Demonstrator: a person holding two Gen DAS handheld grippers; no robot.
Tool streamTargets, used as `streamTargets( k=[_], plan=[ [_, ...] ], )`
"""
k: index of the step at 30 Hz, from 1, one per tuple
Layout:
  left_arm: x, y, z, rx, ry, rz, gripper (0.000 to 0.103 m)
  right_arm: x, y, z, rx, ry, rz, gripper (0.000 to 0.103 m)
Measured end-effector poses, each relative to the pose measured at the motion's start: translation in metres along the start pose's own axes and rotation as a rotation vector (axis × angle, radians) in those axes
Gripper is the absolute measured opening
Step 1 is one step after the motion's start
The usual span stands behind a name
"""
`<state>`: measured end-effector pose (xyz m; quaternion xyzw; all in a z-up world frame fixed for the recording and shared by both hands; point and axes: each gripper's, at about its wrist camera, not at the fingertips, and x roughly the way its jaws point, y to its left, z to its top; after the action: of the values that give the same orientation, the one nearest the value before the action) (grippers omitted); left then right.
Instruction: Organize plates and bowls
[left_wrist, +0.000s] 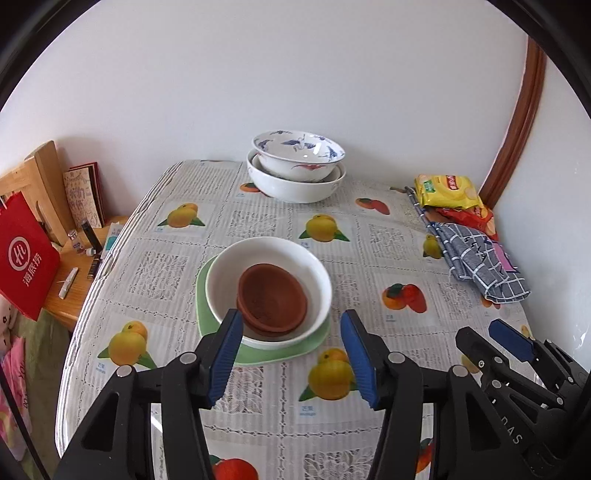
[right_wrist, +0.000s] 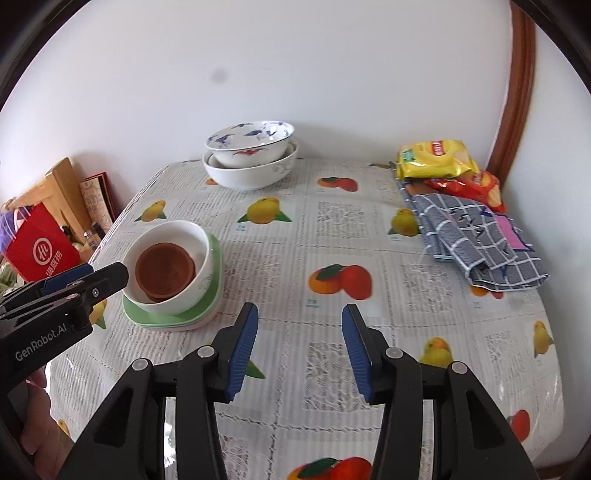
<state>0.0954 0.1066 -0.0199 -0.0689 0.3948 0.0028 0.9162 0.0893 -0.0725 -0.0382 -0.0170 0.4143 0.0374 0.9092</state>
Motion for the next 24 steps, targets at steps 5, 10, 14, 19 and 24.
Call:
streamTargets(
  k=[5, 10, 14, 19, 24],
  plan=[
    [-0.03, -0.034, -0.012, 0.059, -0.086, 0.003, 0.074, -0.035, -0.039, -0.017, 0.062, -0.022, -0.048, 0.05],
    [-0.051, -0.06, -0.026, 0.094, -0.109, -0.023, 0.086, -0.068, -0.068, -0.031, 0.098, -0.073, -0.098, 0.083],
    [-0.062, -0.073, -0.035, 0.104, -0.115, -0.027, 0.088, -0.087, -0.08, -0.039, 0.095, -0.09, -0.15, 0.091],
    [-0.072, -0.08, -0.041, 0.101, -0.119, -0.034, 0.095, -0.098, -0.088, -0.047, 0.108, -0.101, -0.148, 0.094],
    [-0.077, -0.089, -0.044, 0.129, -0.124, -0.02, 0.095, -0.101, -0.089, -0.054, 0.111, -0.094, -0.157, 0.094]
  ],
)
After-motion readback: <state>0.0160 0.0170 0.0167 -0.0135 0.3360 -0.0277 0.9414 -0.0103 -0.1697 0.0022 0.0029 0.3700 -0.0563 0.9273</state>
